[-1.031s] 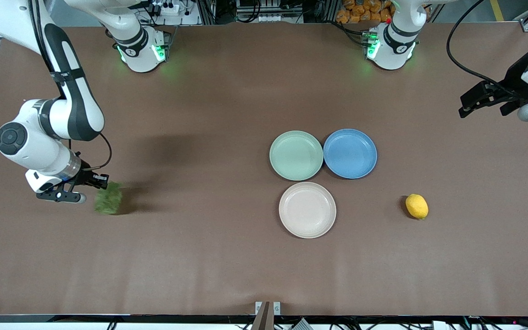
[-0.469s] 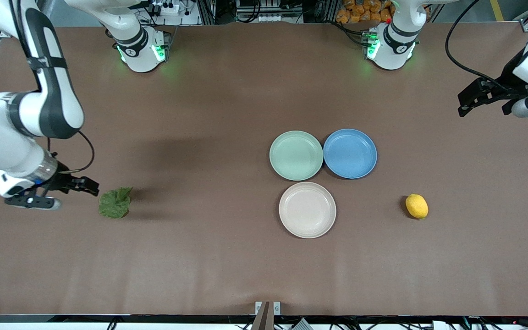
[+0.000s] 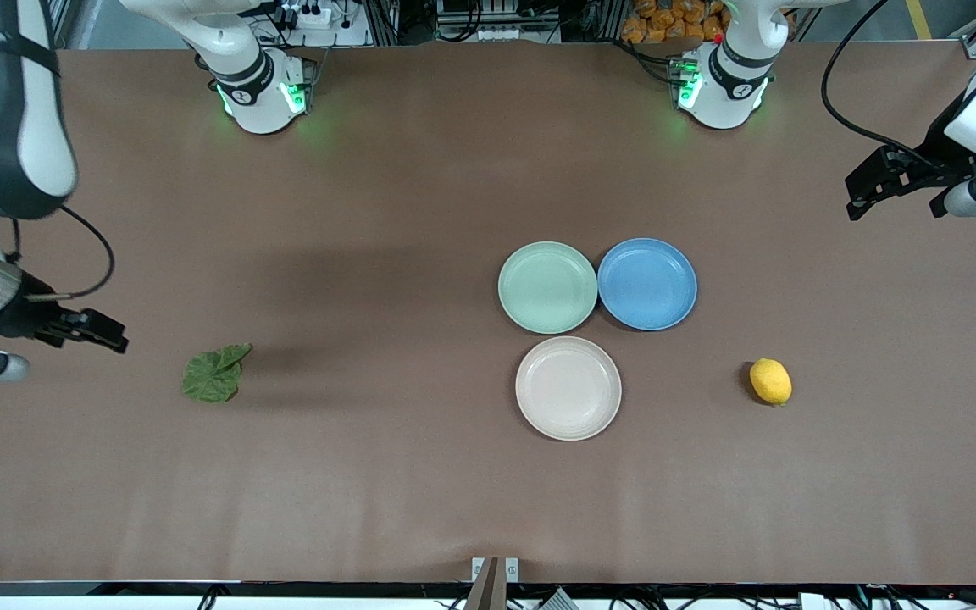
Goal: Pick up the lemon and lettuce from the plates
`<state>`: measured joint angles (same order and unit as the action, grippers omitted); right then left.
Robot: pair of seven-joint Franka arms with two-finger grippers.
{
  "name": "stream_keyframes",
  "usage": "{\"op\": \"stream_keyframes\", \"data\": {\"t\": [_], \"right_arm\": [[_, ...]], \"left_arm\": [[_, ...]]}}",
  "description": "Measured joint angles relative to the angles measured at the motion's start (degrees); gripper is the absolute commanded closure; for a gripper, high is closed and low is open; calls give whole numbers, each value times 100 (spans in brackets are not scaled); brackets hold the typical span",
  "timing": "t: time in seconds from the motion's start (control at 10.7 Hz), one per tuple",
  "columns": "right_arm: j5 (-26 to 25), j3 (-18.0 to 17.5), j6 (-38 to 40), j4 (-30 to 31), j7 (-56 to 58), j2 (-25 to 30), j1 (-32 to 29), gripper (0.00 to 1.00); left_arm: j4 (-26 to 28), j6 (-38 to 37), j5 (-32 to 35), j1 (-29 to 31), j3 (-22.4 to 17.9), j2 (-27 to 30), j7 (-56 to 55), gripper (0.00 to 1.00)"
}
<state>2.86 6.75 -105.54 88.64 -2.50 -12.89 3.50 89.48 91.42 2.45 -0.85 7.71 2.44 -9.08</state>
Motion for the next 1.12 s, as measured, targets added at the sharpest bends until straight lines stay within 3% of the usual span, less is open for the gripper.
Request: {"op": "stream_keyframes", "data": {"t": [0.28, 1.12], "right_arm": [[-2, -57, 651, -542, 0, 182, 29, 0], [-70, -25, 610, -495, -1, 877, 112, 0]], "left_arm": [[-7, 2, 0, 2, -2, -1, 0, 0], [-11, 2, -40, 4, 1, -11, 0, 0]]}}
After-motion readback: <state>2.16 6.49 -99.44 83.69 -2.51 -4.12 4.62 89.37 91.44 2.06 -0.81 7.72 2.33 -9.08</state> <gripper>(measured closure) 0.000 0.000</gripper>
